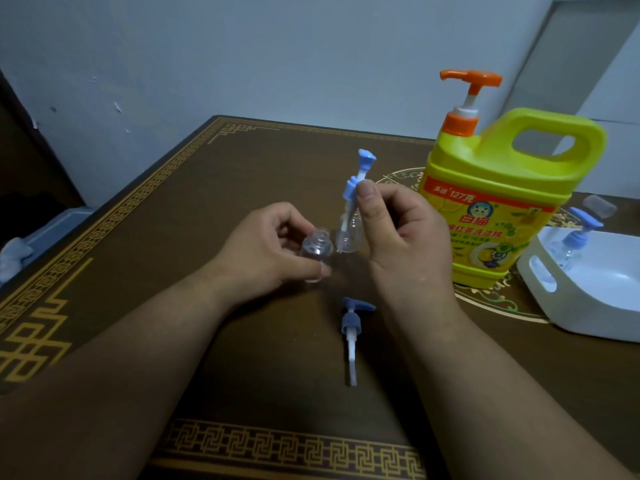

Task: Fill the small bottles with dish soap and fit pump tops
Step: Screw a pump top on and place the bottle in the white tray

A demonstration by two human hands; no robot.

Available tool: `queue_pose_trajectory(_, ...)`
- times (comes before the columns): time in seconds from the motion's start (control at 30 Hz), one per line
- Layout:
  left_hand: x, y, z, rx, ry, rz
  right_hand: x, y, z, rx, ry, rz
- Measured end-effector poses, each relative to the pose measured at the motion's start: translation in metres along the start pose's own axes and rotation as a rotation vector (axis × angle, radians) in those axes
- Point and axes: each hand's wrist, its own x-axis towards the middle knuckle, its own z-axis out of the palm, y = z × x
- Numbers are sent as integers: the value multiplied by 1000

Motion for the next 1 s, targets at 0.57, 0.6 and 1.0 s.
queue_pose_trajectory(0.57, -7, 7, 2, -4, -150, 10, -1, 11, 3, 8, -16, 11)
queue_pose_trajectory(0.6, -7, 7, 2, -5, -149, 9, -1, 11, 3, 14, -20, 11)
queue_pose_trajectory(1.0, -5, 6, 2, -51, -112, 45, 1, 20, 8, 19, -69, 23)
